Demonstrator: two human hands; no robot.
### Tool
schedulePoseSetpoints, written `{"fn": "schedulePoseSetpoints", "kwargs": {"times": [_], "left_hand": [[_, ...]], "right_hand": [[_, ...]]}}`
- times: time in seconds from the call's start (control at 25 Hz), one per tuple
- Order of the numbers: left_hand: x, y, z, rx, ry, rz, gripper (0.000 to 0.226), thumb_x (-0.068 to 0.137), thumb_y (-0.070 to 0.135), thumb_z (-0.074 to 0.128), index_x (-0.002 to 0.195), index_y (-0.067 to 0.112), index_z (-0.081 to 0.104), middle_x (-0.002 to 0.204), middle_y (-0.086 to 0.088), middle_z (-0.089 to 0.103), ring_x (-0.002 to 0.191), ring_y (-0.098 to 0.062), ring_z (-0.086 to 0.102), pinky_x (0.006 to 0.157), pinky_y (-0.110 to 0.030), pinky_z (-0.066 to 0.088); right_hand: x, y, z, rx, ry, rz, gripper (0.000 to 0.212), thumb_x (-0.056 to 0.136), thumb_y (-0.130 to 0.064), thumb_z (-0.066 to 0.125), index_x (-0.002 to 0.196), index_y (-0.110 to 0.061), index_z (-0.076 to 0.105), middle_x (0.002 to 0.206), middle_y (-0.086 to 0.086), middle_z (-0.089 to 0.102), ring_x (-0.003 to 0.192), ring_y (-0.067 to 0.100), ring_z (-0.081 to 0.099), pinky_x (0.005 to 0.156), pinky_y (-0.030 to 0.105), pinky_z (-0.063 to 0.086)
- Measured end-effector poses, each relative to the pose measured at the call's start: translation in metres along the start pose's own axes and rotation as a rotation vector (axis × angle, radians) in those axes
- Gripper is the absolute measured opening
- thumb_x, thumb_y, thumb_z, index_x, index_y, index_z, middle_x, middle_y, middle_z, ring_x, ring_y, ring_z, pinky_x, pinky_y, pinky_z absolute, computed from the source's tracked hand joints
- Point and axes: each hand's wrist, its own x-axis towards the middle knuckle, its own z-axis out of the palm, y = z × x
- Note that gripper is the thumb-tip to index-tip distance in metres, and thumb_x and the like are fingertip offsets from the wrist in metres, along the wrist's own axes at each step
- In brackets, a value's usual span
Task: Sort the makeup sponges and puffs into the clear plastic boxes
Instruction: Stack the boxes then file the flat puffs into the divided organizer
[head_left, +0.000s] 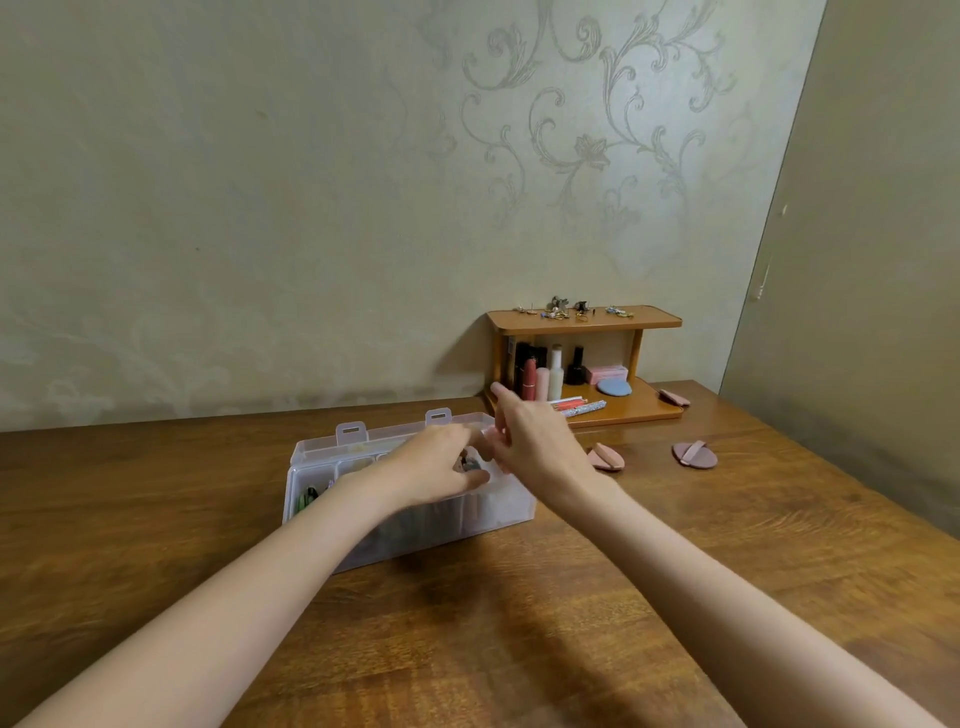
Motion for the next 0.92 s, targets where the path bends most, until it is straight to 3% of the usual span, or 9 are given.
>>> {"fn": "schedulePoseSetpoints", "kwargs": {"times": [0.08, 0.16, 0.28, 0.36, 0.44, 0.52, 0.64, 0.76, 0.92], "left_hand": [[0.0, -0.001, 0.0, 0.059, 0.005, 0.009, 0.032, 0.091, 0.026, 0.057, 0.121, 0.016, 0.055, 0.127, -0.001, 0.059, 0.113, -0.015, 0.054, 0.088, -0.024, 0.042], [0.001, -0.005, 0.0, 0.081, 0.018, 0.023, 0.041, 0.089, 0.026, 0.057, 0.129, 0.019, 0.05, 0.135, 0.0, 0.052, 0.124, -0.016, 0.045, 0.097, -0.027, 0.038], [0.007, -0.005, 0.005, 0.046, -0.003, 0.049, 0.048, 0.088, 0.025, 0.058, 0.134, 0.023, 0.047, 0.143, 0.004, 0.045, 0.133, -0.016, 0.037, 0.107, -0.033, 0.033], [0.012, -0.006, 0.01, 0.031, -0.024, 0.059, 0.041, 0.088, 0.022, 0.055, 0.129, 0.023, 0.054, 0.136, 0.005, 0.053, 0.127, -0.015, 0.044, 0.109, -0.035, 0.035], [0.017, -0.006, 0.011, 0.05, -0.067, 0.087, 0.031, 0.089, 0.017, 0.053, 0.116, 0.025, 0.064, 0.121, 0.007, 0.063, 0.113, -0.017, 0.056, 0.109, -0.033, 0.034], [0.018, -0.004, 0.008, 0.064, -0.111, 0.093, 0.023, 0.09, 0.016, 0.054, 0.107, 0.024, 0.067, 0.116, 0.008, 0.065, 0.108, -0.018, 0.057, 0.105, -0.026, 0.027], [0.022, -0.003, 0.006, 0.1, -0.113, 0.073, 0.01, 0.089, 0.021, 0.058, 0.097, 0.025, 0.062, 0.116, 0.004, 0.062, 0.114, -0.014, 0.046, 0.099, -0.034, 0.039], [0.023, 0.0, 0.005, 0.137, -0.119, 0.068, 0.006, 0.088, 0.023, 0.06, 0.091, 0.028, 0.058, 0.113, -0.002, 0.063, 0.11, -0.016, 0.049, 0.093, -0.04, 0.045], [0.025, 0.008, 0.007, 0.152, -0.079, 0.096, 0.012, 0.089, 0.02, 0.059, 0.101, 0.02, 0.061, 0.103, 0.002, 0.06, 0.102, -0.015, 0.053, 0.076, -0.026, 0.04]], "right_hand": [[-0.003, 0.006, 0.008, -0.062, -0.051, 0.031, 0.016, 0.093, -0.014, 0.053, 0.102, -0.005, 0.062, 0.104, 0.01, 0.069, 0.093, 0.022, 0.065, 0.077, 0.028, 0.053], [-0.001, 0.01, 0.008, -0.084, -0.149, 0.032, 0.023, 0.093, -0.016, 0.049, 0.098, -0.004, 0.068, 0.095, 0.01, 0.071, 0.08, 0.017, 0.057, 0.072, 0.023, 0.046], [0.001, 0.015, -0.003, 0.005, -0.25, 0.002, 0.025, 0.092, -0.014, 0.051, 0.096, -0.003, 0.073, 0.095, 0.013, 0.072, 0.08, 0.014, 0.055, 0.093, 0.032, 0.044], [0.008, 0.03, -0.012, 0.135, -0.155, 0.079, 0.023, 0.092, -0.014, 0.053, 0.098, -0.004, 0.073, 0.099, 0.013, 0.071, 0.081, 0.004, 0.055, 0.09, 0.03, 0.046], [0.017, 0.064, -0.014, 0.108, -0.023, 0.24, 0.025, 0.093, -0.013, 0.05, 0.104, -0.005, 0.07, 0.104, 0.011, 0.07, 0.088, 0.009, 0.059, 0.079, 0.024, 0.05], [0.017, 0.098, -0.008, -0.076, -0.162, 0.342, 0.026, 0.092, -0.016, 0.049, 0.107, -0.011, 0.069, 0.111, 0.009, 0.067, 0.103, 0.024, 0.059, 0.09, 0.036, 0.051], [0.005, 0.124, 0.01, -0.199, -0.48, 0.341, 0.028, 0.091, -0.019, 0.049, 0.112, -0.018, 0.066, 0.114, 0.006, 0.065, 0.108, 0.026, 0.055, 0.098, 0.041, 0.046], [0.003, 0.131, 0.015, -0.269, -0.366, 0.275, 0.023, 0.092, -0.014, 0.046, 0.104, -0.01, 0.066, 0.107, 0.008, 0.065, 0.096, 0.023, 0.058, 0.083, 0.031, 0.051], [0.01, 0.114, 0.01, -0.157, -0.109, 0.283, 0.015, 0.091, -0.009, 0.051, 0.086, -0.007, 0.065, 0.09, 0.011, 0.065, 0.076, 0.018, 0.057, 0.062, 0.022, 0.044]]}}
